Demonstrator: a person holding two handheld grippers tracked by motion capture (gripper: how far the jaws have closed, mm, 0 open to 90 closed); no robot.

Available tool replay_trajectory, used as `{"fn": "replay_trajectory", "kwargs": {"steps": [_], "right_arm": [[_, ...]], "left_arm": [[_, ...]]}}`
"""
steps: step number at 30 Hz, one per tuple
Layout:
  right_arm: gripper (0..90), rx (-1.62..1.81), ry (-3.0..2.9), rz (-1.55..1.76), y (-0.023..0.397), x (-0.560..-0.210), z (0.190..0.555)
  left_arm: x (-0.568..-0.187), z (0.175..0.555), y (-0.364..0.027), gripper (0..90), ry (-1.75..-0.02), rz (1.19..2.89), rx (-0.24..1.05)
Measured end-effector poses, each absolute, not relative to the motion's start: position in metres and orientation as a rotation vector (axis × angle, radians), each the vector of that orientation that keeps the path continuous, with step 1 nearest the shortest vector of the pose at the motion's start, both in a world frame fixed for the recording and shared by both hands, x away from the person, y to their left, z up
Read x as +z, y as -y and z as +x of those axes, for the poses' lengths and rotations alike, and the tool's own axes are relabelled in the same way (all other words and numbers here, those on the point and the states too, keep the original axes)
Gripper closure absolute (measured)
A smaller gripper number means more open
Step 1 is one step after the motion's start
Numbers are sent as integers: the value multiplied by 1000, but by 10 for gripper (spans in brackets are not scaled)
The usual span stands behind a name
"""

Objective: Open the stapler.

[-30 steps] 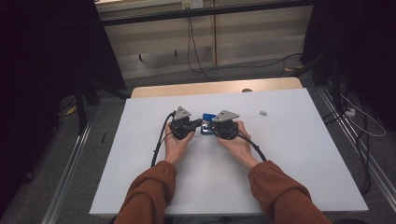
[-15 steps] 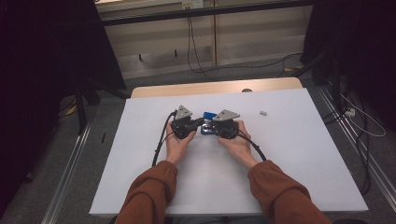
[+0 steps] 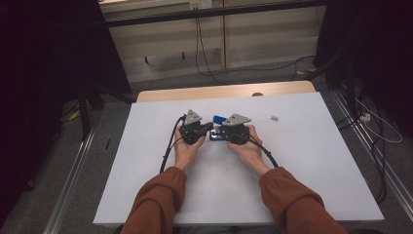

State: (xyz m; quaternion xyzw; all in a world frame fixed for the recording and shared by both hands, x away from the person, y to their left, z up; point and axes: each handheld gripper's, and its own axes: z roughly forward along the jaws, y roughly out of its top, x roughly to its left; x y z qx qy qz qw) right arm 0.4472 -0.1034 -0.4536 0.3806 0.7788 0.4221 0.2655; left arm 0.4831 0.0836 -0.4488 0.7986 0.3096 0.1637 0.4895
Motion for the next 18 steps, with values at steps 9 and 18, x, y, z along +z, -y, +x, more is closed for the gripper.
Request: {"fn": "replay_trajectory", "kwargs": {"steps": [9, 18], "right_arm": [[900, 1147, -2084, 1040, 105, -452, 448], [900, 1142, -2050, 1053, 104, -452, 446]], "left_arm": [[-450, 484, -85, 900, -756, 1933, 380], [-450, 483, -84, 900, -768, 1930, 385]]}}
